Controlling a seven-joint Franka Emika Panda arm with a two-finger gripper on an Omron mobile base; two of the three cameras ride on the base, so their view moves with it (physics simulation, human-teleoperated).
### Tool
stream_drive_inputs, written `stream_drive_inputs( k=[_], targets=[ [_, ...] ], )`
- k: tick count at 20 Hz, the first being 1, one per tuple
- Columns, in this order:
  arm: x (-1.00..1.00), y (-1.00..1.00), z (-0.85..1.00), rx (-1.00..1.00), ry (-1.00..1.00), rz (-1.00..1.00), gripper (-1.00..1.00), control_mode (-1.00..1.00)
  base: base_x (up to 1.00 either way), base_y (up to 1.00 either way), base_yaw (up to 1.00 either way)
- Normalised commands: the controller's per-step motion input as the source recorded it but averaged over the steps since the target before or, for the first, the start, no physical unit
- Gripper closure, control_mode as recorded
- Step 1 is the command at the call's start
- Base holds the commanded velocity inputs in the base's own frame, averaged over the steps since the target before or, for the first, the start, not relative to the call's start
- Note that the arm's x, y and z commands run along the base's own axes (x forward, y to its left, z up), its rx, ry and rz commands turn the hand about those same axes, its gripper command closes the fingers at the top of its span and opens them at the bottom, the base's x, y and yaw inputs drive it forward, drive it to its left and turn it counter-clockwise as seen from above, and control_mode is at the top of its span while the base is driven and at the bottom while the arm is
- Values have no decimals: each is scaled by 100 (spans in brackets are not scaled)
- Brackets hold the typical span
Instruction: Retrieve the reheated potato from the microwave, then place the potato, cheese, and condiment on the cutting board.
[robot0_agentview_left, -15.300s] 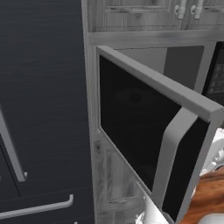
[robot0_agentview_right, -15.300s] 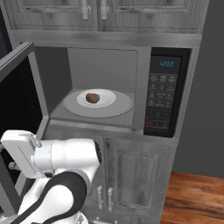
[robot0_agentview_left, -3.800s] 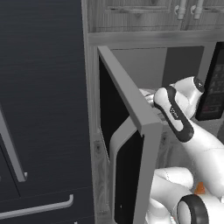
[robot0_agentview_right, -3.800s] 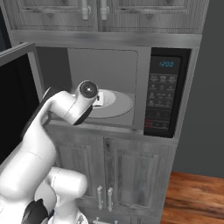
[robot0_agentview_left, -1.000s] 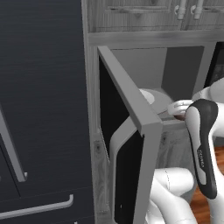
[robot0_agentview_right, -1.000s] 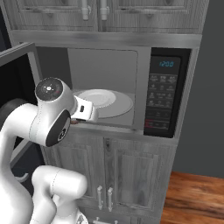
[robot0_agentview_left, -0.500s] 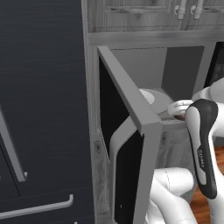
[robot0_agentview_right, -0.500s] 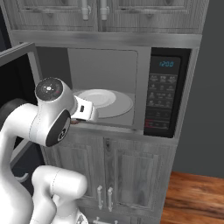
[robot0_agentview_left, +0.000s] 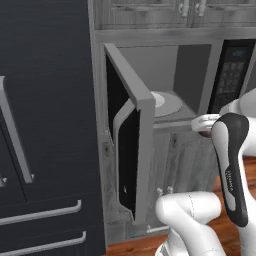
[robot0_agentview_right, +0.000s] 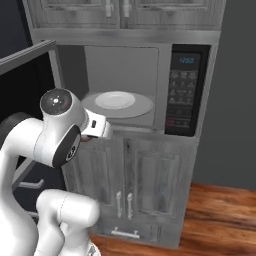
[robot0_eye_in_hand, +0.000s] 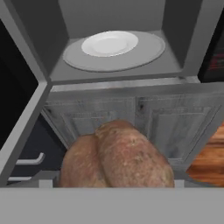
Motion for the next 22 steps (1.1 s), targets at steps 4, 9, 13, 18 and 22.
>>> stream_drive_inputs(
  k=[4,9,13,18,22],
  targets=[
    [0,0,0,0,0,0,100,100,-59,-5,-17],
    [0,0,0,0,0,0,100,100,-61,-6,-29],
    [0,0,0,0,0,0,100,100,-45,-5,-41],
    [0,0,0,0,0,0,100,100,-14,-3,-72],
    [0,0,0,0,0,0,100,100,0,0,-97]
  ],
)
